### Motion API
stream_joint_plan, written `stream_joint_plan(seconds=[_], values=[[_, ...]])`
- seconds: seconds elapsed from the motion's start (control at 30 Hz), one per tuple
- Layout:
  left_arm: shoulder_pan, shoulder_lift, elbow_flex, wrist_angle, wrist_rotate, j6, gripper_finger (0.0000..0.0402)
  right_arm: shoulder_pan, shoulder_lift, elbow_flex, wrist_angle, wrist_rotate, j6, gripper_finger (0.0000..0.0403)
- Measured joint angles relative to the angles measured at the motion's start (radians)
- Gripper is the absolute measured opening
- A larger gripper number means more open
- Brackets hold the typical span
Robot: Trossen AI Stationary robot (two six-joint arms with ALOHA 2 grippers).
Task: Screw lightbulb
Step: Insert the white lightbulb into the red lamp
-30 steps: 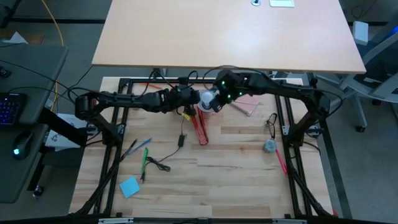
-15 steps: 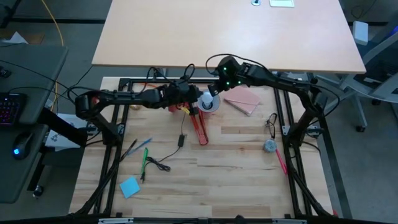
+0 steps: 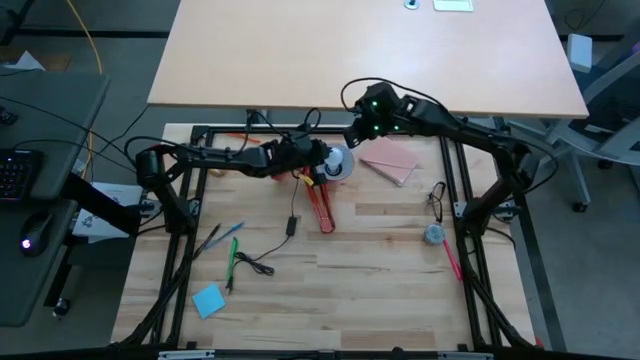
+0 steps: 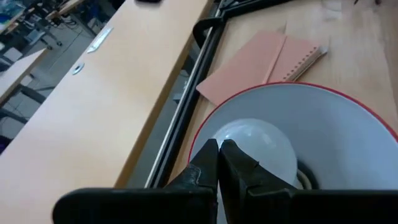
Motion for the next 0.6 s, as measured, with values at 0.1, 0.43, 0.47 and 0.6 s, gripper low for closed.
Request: stream_joint_plan(seconds=[0.1,0.43,0.47,0.6], values=[[0.000,0.000,0.000,0.012,-0.033,0.001,0.0000,0.000,-0.018,0.000,0.001,0.002,0.005,0.0000],[0.001,0.048,0.000,0.095,-0.041,0.024,0.0000,0.003,-0.031,0.000,-0.005,0.003,0.022,0.0000],[0.001,0.054,-0.001,0.096,-0.044,0.027,0.0000,0.003,-0.031,0.000,-0.006,0.003,0.023,0.0000],[-0.011,0.061,0.001,0.101,-0.051,0.019,0.0000,0.003,-0.031,0.000,-0.014,0.002,0.025,0.0000]])
